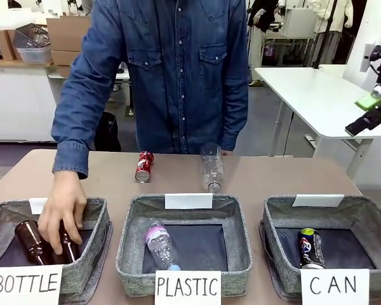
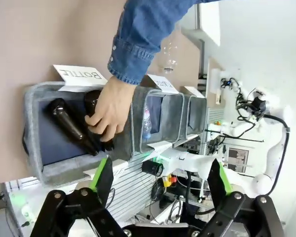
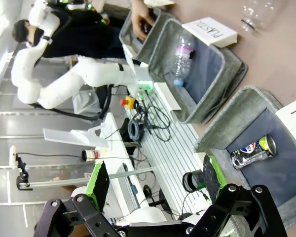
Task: Sort the can waste into the basket.
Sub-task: Pick up the can waste from the table and place it in the right Fabric basket.
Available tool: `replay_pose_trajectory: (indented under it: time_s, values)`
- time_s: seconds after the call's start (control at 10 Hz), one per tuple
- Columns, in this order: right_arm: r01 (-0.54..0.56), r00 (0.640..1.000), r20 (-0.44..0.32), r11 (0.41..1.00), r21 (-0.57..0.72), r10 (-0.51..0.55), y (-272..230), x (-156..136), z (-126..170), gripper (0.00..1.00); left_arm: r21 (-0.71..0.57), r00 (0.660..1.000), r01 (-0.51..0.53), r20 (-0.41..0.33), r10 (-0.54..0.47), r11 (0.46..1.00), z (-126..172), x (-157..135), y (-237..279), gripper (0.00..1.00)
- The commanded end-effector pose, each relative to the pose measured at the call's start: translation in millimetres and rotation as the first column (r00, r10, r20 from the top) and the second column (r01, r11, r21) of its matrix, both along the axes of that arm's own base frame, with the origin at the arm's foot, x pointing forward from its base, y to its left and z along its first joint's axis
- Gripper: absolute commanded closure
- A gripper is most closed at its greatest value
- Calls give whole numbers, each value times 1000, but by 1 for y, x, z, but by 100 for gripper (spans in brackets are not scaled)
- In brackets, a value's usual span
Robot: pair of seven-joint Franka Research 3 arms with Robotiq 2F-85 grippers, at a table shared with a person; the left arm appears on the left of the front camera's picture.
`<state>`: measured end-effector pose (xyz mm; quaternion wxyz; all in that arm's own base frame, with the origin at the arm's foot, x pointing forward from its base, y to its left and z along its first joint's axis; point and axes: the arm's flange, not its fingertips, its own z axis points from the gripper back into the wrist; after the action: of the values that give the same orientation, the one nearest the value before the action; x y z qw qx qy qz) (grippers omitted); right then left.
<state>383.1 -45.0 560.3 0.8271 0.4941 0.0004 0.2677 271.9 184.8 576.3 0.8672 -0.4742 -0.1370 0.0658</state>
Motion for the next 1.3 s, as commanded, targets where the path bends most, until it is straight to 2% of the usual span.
replay_pose_trajectory:
  time_s: [0.0,0.2,0.5,0.6,0.7,0.9,1.2]
  values:
    - [-4,1000,23,1000,-4,4,-1,0,0,0,3,999,-7,31,7,1000,2,-12,20,0]
    - [-4,1000,23,1000,-4,4,-1,0,0,0,-3,1000,1,26,-1,1000,-2,-12,20,0]
    - [-4,1000,23,1000,-4,4,-1,0,0,0,9,999,31,5,-32,999,-7,7,-9,0]
    - [-4,1000,23,1000,-4,4,-1,0,0,0,7,999,50,-19,-50,999,-13,21,-33,0]
    - [-4,1000,23,1000,-4,4,-1,0,0,0,49,999,30,-33,-29,998,-21,37,-60,0]
    - [-4,1000,23,1000,-4,4,-1,0,0,0,158,982,151,-134,-131,976,-48,80,-127,0]
    - [-4,1000,23,1000,-4,4,-1,0,0,0,367,980,185,-139,-143,912,-103,159,-223,0]
